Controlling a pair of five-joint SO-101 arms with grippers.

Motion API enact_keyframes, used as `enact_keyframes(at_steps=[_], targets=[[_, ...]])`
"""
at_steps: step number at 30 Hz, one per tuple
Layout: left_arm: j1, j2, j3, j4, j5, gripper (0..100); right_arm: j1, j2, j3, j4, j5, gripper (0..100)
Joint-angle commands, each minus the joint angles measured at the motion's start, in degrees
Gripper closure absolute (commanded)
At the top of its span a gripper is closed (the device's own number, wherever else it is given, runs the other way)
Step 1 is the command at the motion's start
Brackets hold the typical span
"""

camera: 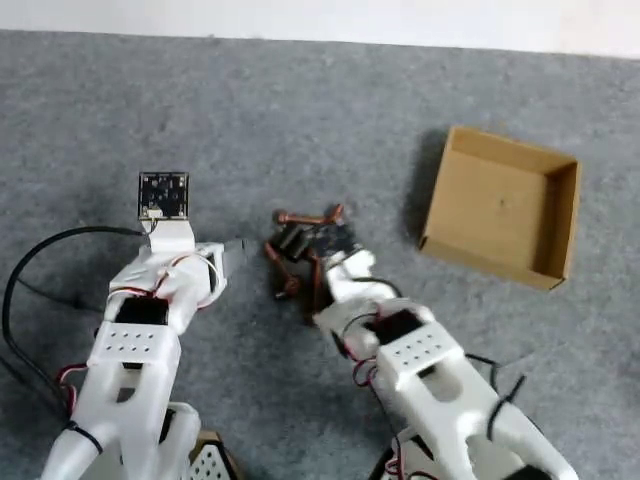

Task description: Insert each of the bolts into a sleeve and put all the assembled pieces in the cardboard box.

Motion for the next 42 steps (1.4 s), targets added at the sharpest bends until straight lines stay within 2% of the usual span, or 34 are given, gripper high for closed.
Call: enact_keyframes(at_steps=[1,17,31,39,42], targets=[[-0.3,0.0,-0.3,-1.1,-0.5,73,-2.4,3.9,-4.1,0.9,-0.5,77.1],[-0.3,0.0,-0.3,-1.1,-0.5,73,-1.5,22.8,-13.5,1.1,-0.6,77.1],[-0.2,0.0,-0.3,-1.1,-0.5,73,5.4,23.6,-13.4,6.5,-0.7,77.1],[-0.2,0.0,-0.3,-1.1,-0.5,73,5.3,23.7,-13.3,5.8,-0.7,77.1],[0.3,0.0,-0.3,-1.1,-0.5,73,5.1,23.7,-13.1,1.5,-0.7,77.1]])
